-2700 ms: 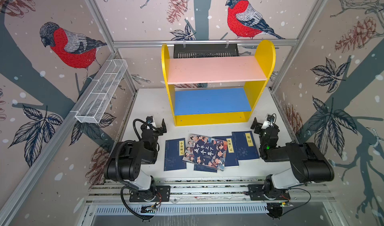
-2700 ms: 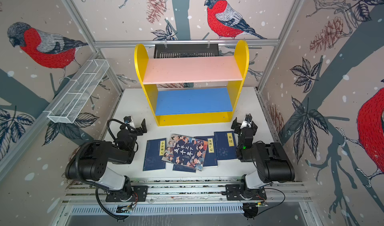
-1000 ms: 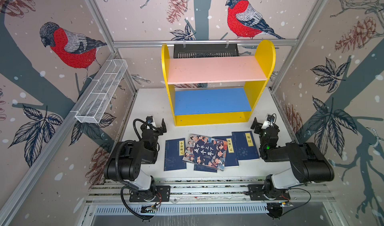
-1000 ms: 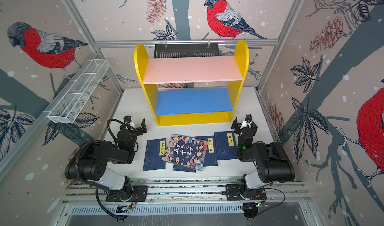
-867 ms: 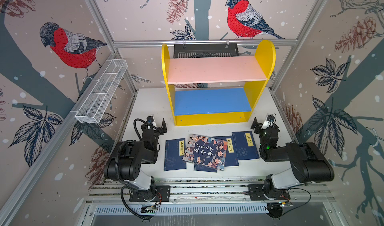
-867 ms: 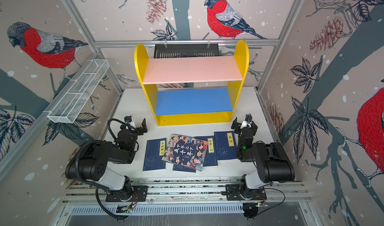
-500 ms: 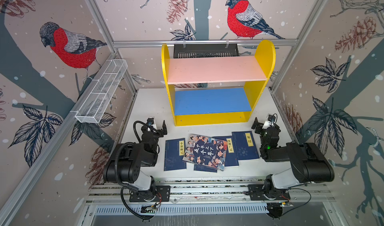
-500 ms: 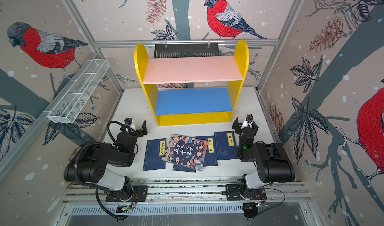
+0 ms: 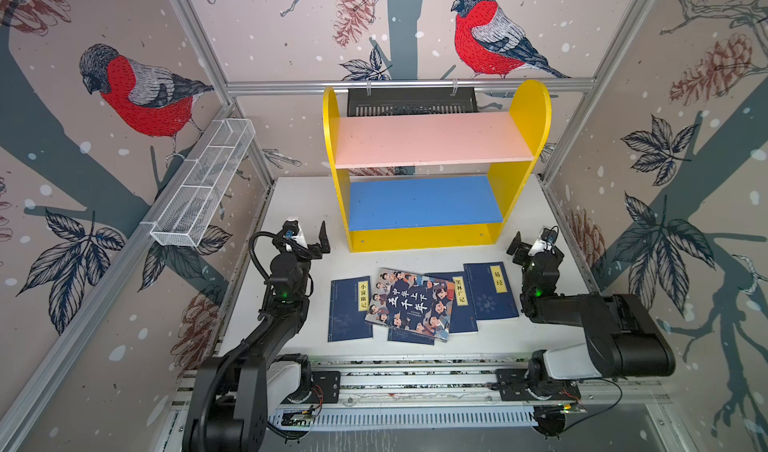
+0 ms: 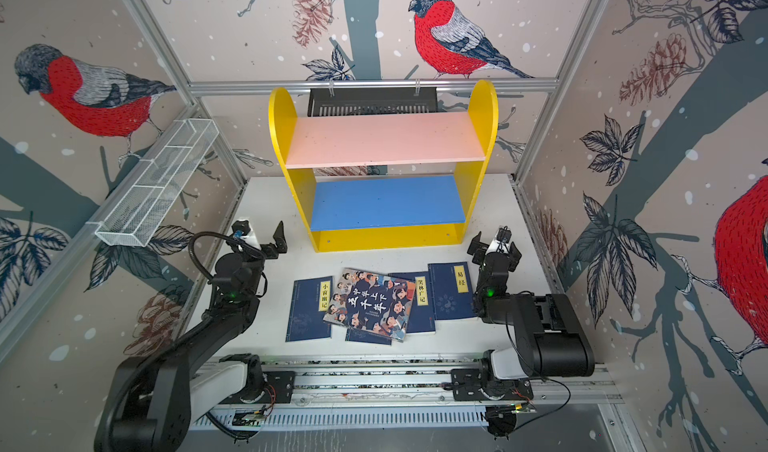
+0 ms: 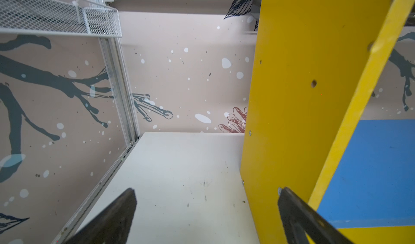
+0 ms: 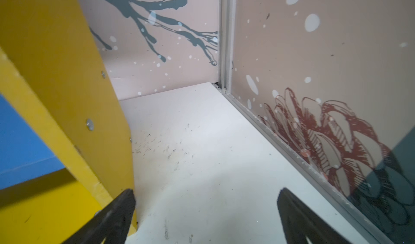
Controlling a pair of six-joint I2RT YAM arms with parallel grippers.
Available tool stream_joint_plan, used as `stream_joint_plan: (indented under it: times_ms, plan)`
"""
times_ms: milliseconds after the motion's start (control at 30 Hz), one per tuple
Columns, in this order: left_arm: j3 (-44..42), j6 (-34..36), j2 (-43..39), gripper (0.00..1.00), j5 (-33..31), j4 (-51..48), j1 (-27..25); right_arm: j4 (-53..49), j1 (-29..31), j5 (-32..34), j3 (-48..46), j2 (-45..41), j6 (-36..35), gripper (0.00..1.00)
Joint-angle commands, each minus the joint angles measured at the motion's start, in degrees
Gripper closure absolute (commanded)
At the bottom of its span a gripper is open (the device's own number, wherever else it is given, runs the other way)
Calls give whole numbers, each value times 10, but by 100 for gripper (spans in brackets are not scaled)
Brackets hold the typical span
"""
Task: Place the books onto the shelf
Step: 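Move both grippers down toward the shrink-wrapped illustrated book on the blue books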
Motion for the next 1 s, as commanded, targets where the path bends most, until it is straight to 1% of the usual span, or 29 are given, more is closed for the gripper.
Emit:
stream_joint_plan:
  times_ms: [0, 33, 133, 200, 300, 333, 400, 433, 533, 600, 667, 833, 900, 967]
  plan:
    - [32, -21, -60, 1, 44, -211, -1, -120, 2, 74, 36, -32, 31, 0]
    - [44, -21, -74, 1, 57, -246, -1, -148, 2, 84, 46, -44, 38, 0]
    - [83, -10, -101, 1, 98, -347, -3, -272, 3, 113, 79, -89, 96, 0]
    - [117, -5, -104, 1, 108, -418, -4, -379, 5, 145, 108, -123, 165, 0]
    - [169, -2, -91, 1, 122, -515, -5, -527, 20, 170, 153, -160, 263, 0]
    - [186, 2, -85, 1, 132, -541, -5, -572, 26, 171, 171, -168, 286, 0]
    - [231, -6, -60, 1, 143, -611, -5, -661, 44, 157, 200, -193, 328, 0]
    - [252, -14, -48, 2, 148, -638, -5, -684, 57, 147, 205, -207, 334, 0]
    - [308, -51, -18, 2, 151, -712, -4, -780, 120, 167, 223, -268, 370, 0]
    - [330, -79, -12, 3, 145, -737, -4, -830, 160, 142, 227, -315, 396, 0]
    - [339, -110, -13, 3, 135, -750, -4, -847, 198, 100, 218, -354, 411, 0]
    - [341, -184, -18, 3, 126, -776, -4, -914, 279, -2, 209, -404, 474, 0]
    - [334, -206, -18, 3, 152, -779, -4, -927, 308, -50, 208, -405, 488, 0]
    - [323, -218, -16, 4, 198, -775, -3, -933, 339, -92, 212, -398, 494, 0]
